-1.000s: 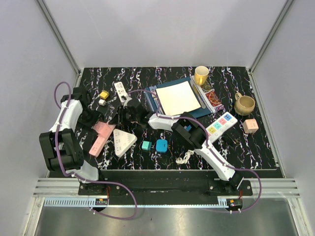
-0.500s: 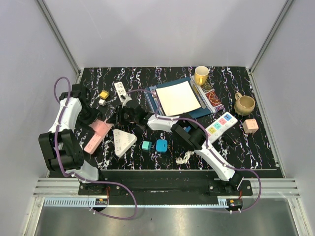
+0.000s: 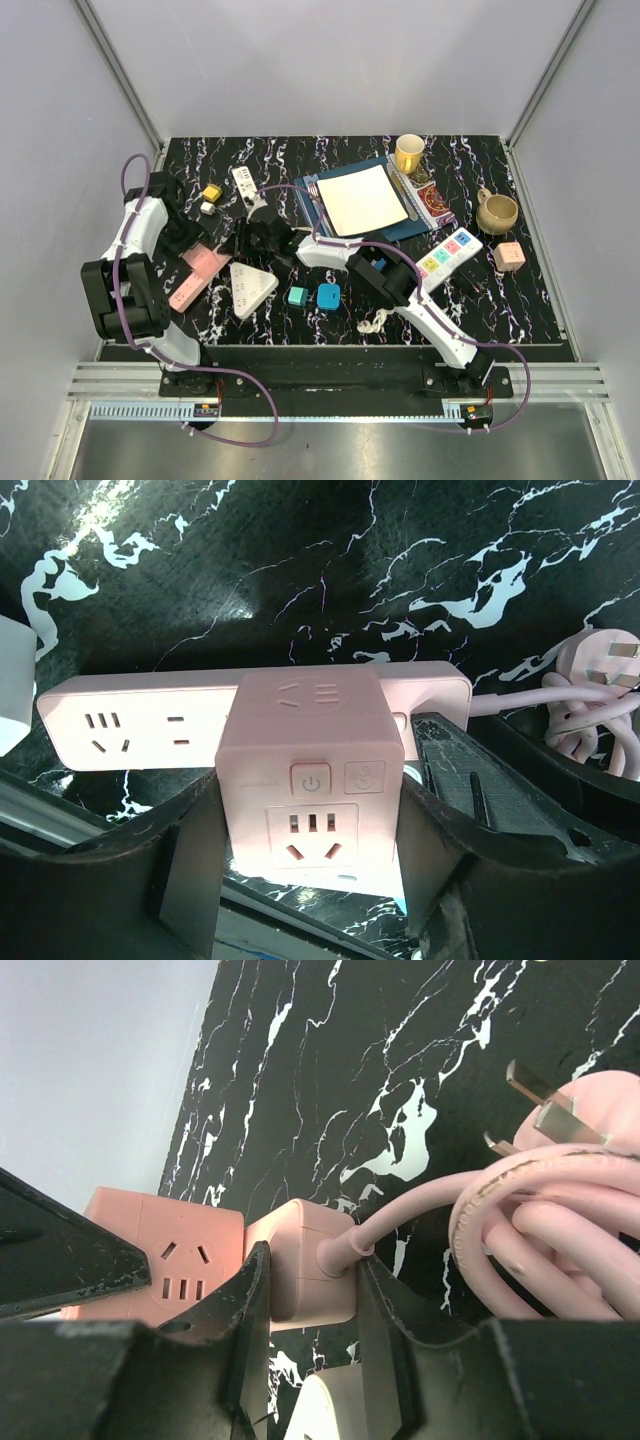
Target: Pull the plug off the socket
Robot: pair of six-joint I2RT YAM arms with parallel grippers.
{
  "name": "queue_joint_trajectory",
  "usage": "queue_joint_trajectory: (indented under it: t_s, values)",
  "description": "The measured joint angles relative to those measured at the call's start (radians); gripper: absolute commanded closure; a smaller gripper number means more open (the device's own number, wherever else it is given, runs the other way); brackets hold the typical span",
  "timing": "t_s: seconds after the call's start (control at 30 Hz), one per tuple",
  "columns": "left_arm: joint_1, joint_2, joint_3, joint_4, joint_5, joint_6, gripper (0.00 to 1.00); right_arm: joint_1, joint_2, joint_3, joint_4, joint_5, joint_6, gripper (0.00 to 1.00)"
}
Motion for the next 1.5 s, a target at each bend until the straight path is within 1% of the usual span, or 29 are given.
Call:
queue_joint_trajectory:
  t_s: [0.17,0.33,0.43,0.63,0.83,0.97,1.13,1.5]
  values:
    - [0.02,0.01,0.0,0.018,0.034,0.045,1.0,0.0,0.002,-0.003,0.002,0.014,0.006,1.0]
    - [0.091,-0.016,-0.056,0.084,0.139,0.104,1.0,-0.001,0.002,-0.013,0.011,0.02,0.012,1.0]
    - [0.107,-0.043,-0.077,0.103,0.168,0.137,1.0,-0.001,0.002,-0.013,0.018,0.018,0.01,1.0]
    - [0.08,-0.043,-0.072,0.112,0.145,0.175,1.0,-0.001,0.002,-0.009,0.014,0.021,0.009,1.0]
    - [0.053,-0.043,-0.027,0.094,0.101,0.227,1.0,-0.003,0.002,0.011,0.009,0.029,0.009,1.0]
    - [0.058,-0.033,0.002,0.089,0.118,0.259,1.0,-0.004,0.002,0.02,0.015,0.042,0.009,1.0]
    - [0.071,-0.005,0.003,0.097,0.154,0.289,1.0,-0.005,0.003,0.021,0.004,0.048,0.003,1.0]
    - [0.034,-0.004,0.013,0.094,0.089,0.33,1.0,-0.005,0.015,0.034,-0.001,0.047,0.007,1.0]
